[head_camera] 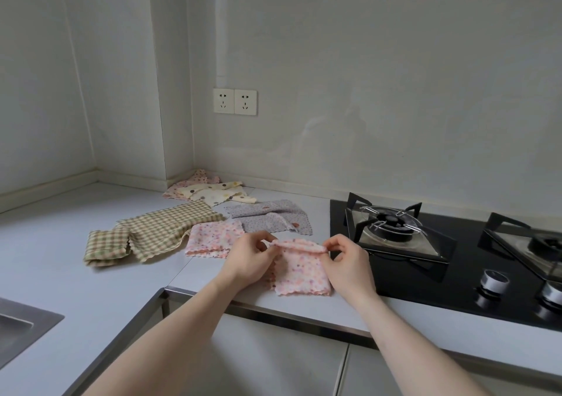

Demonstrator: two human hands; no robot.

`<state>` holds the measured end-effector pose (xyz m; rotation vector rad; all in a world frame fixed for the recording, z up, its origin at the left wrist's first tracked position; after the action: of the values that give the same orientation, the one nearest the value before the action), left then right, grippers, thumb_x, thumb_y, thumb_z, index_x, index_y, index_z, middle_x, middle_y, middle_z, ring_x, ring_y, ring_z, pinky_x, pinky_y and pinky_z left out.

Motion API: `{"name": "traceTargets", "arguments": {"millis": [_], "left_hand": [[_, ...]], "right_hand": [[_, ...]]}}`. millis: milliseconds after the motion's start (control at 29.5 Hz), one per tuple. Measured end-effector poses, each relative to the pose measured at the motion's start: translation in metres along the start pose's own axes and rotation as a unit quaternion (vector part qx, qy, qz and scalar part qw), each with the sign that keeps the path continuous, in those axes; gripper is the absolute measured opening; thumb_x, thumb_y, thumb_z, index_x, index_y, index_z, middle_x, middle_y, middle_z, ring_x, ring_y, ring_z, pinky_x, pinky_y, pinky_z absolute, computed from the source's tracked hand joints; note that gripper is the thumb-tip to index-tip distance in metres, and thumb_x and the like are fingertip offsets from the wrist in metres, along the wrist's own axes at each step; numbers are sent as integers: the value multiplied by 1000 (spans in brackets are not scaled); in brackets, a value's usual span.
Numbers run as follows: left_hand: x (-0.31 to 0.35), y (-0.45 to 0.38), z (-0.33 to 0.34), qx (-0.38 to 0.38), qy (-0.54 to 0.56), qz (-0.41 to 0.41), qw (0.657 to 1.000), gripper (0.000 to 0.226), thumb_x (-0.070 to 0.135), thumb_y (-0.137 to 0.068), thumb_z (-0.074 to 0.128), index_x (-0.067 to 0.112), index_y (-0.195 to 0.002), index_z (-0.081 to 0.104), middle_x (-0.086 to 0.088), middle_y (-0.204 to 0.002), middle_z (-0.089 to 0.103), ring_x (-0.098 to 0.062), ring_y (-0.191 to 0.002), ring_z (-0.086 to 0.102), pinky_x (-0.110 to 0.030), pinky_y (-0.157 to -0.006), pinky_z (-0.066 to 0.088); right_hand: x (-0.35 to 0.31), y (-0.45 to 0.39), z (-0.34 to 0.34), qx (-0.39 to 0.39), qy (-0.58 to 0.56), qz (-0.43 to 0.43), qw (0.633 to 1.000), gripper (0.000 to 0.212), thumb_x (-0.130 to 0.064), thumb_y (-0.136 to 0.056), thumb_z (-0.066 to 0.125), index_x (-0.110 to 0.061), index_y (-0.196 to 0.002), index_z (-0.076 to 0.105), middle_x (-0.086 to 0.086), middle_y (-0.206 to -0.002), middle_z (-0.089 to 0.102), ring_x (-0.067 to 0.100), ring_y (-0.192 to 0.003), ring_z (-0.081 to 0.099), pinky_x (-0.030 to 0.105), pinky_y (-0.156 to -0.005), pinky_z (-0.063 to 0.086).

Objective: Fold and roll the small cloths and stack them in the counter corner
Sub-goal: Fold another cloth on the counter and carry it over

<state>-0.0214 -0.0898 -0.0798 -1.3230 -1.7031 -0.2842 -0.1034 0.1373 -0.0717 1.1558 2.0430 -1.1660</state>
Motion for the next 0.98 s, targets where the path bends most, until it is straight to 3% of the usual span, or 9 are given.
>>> {"name": "traceTargets", "arguments": {"millis": [102, 203, 406, 542, 643, 846, 982], "left_hand": [[1, 2, 1, -8, 16, -1, 1000, 7, 35, -93, 64, 29, -95, 67, 5, -67, 75, -9, -57, 67, -29, -64, 54], [6, 4, 2, -19, 30, 5, 999, 3, 29, -95, 62, 28, -95, 65, 9, -73, 77, -12, -60, 71, -30, -67, 58], [13, 5, -3, 7, 35, 39, 999, 6, 26, -94, 66, 28, -89, 69, 14, -76, 76, -6, -66, 71, -30, -66, 58], [8, 2, -3, 16, 22, 43, 999, 5, 25, -89, 68, 28, -89, 70, 18, -83, 75, 3, -78, 70, -24, -72, 57], [4, 2, -2, 16, -10, 24, 1000, 9, 24, -87, 66, 31, -91, 70, 20, -85, 75, 7, -82, 68, -17, -67, 51], [0, 3, 2, 5, -129, 2, 992, 19, 30, -85, 62, 31, -100, 73, 14, -96, 74, -8, -92, 68, -25, -73, 51], [-2, 0, 1, 12, -170, -8, 985, 21, 37, -81, 62, 32, -97, 74, 9, -103, 70, -15, -97, 65, -29, -77, 50]], "right_hand": [[0, 1, -2, 8, -17, -9, 1000, 22, -11, -86, 70, -32, -81, 65, -1, -65, 67, 12, -43, 49, 35, -50, 46], [0, 1, -3, 4, -27, -11, 1000, 24, -8, -87, 69, -31, -81, 65, 5, -58, 66, 21, -49, 62, 39, -54, 53], [2, 1, -2, 8, -58, -10, 998, 25, -4, -85, 69, -28, -80, 68, -6, -71, 74, 12, -65, 72, 50, -66, 60], [4, -1, 2, 2, -45, -19, 999, 28, -4, -84, 69, -32, -79, 69, -14, -81, 74, 5, -77, 72, 44, -72, 62], [3, 0, 7, -13, 4, -30, 999, 23, -12, -83, 67, -36, -79, 66, -16, -83, 73, 2, -82, 70, 39, -74, 62], [-3, 5, 18, -62, 133, -30, 989, 10, -27, -85, 57, -36, -81, 56, -19, -97, 67, 8, -91, 61, 40, -71, 57], [-4, 4, 17, -60, 170, -31, 983, 9, -29, -85, 57, -33, -78, 58, -16, -94, 64, 11, -90, 59, 37, -75, 54]]}}
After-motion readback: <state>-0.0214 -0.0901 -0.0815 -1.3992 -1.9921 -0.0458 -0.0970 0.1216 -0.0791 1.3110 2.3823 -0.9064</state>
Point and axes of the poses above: each hand's wrist, its own y-axis away from the middle knuckle, its own z-axis out of the palm, x = y × z, the point moved 9 cm from there along -y, towards the middle knuckle
